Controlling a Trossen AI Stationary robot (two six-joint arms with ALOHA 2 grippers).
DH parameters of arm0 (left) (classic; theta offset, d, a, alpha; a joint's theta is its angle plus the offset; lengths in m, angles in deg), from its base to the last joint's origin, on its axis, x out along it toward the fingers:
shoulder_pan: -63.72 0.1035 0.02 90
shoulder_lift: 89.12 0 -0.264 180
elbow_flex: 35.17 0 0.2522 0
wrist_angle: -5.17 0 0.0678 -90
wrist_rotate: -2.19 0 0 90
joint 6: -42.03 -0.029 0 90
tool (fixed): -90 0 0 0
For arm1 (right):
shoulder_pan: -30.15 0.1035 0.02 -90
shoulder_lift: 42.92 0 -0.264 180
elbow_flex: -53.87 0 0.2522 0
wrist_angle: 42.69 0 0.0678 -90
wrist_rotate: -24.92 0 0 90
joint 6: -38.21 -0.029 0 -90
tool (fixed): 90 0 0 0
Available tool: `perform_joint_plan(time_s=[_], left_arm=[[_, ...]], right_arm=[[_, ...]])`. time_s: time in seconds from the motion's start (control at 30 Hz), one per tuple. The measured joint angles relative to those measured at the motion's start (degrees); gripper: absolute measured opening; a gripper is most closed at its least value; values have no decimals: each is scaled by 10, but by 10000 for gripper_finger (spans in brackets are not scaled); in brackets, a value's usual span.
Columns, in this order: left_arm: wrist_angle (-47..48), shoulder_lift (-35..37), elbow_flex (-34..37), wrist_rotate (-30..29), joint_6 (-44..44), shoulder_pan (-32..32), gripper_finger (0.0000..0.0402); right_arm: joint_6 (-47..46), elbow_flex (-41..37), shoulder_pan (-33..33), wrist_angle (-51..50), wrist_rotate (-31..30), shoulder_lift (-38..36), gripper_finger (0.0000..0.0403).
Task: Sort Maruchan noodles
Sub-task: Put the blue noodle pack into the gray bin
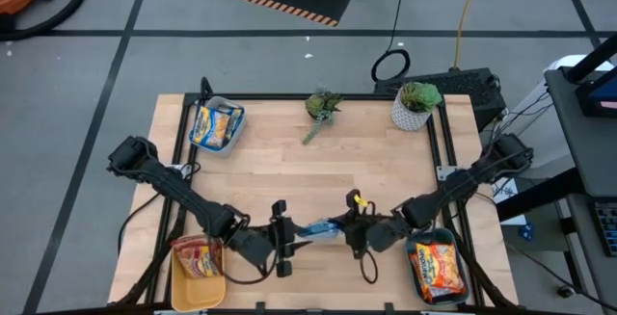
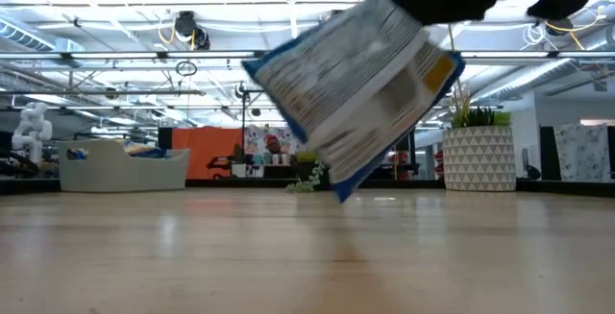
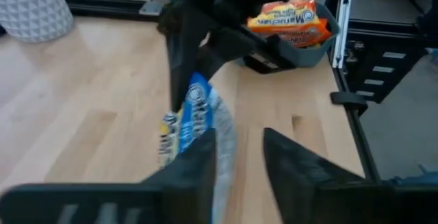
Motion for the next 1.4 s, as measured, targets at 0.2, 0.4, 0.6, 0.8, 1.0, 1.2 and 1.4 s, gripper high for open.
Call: perform_joint_plan(time_s=[0.2, 0.4, 0.6, 0.8, 1.0, 1.2, 1.4], left_arm=[[-12, -12, -1, -22, -1, 4, 250], [-66, -68, -1, -28, -22, 25, 347], [-86, -101, 0, -53, -70, 47, 380], [-70, -102, 0, -25, -36, 69, 381], [-50, -102, 0, 13, -6, 72, 352], [-46, -102, 0, 17, -5, 72, 285], [-41, -102, 0, 17, -5, 72, 209]], right_arm=[[32, 0, 23, 1, -51, -10, 0], [33, 0, 26, 6, -95, -10, 0], [34, 0, 26, 9, -94, -10, 0], [34, 0, 26, 9, -93, -10, 0], [29, 0, 26, 9, -92, -10, 0], [28, 0, 26, 15, -92, -10, 0], [29, 0, 26, 18, -92, -10, 0]])
